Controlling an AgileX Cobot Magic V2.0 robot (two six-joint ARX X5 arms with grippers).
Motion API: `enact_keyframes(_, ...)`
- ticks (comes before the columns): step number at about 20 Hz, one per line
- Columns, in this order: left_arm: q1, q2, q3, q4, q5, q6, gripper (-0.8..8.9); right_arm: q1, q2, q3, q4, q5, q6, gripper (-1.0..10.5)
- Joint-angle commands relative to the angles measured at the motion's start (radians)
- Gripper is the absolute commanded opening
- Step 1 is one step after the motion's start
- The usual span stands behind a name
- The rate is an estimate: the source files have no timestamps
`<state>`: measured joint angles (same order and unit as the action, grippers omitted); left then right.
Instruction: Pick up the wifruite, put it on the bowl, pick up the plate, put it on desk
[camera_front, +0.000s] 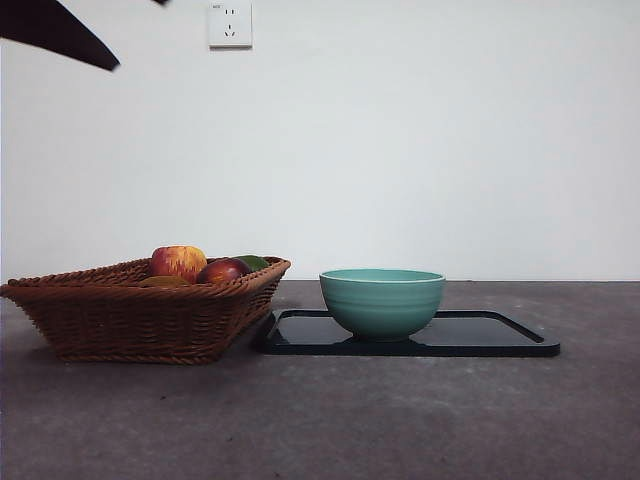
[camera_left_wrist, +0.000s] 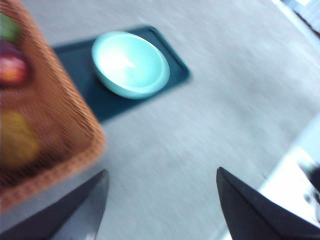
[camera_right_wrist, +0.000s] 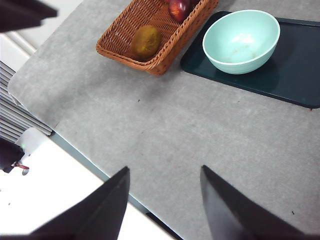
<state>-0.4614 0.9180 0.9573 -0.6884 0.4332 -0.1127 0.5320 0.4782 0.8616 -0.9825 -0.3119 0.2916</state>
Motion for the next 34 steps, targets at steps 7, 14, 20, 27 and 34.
enact_keyframes(7, -0.006, -0.036, 0.013, -0.106, 0.058, 0.098, 3.44, 0.008, 0.002, 0.019, 0.009, 0.002, 0.013, 2.2)
enact_keyframes(14, -0.006, -0.036, 0.013, -0.105, 0.058, 0.098, 3.44, 0.008, 0.003, 0.019, 0.009, 0.003, 0.042, 2.2)
enact_keyframes(20, -0.006, -0.036, 0.013, -0.103, 0.058, 0.098, 3.44, 0.008, 0.043, 0.02, 0.064, 0.083, 0.156, 2.2)
enact_keyframes(27, -0.006, -0.036, 0.013, -0.101, 0.058, 0.098, 3.44, -0.01, 0.343, 0.101, 0.237, 0.137, 0.131, 2.3)
enact_keyframes(34, -0.006, -0.036, 0.013, -0.102, 0.058, 0.098, 3.44, -0.106, 0.78, 0.375, 0.241, 0.137, -0.017, 2.3)
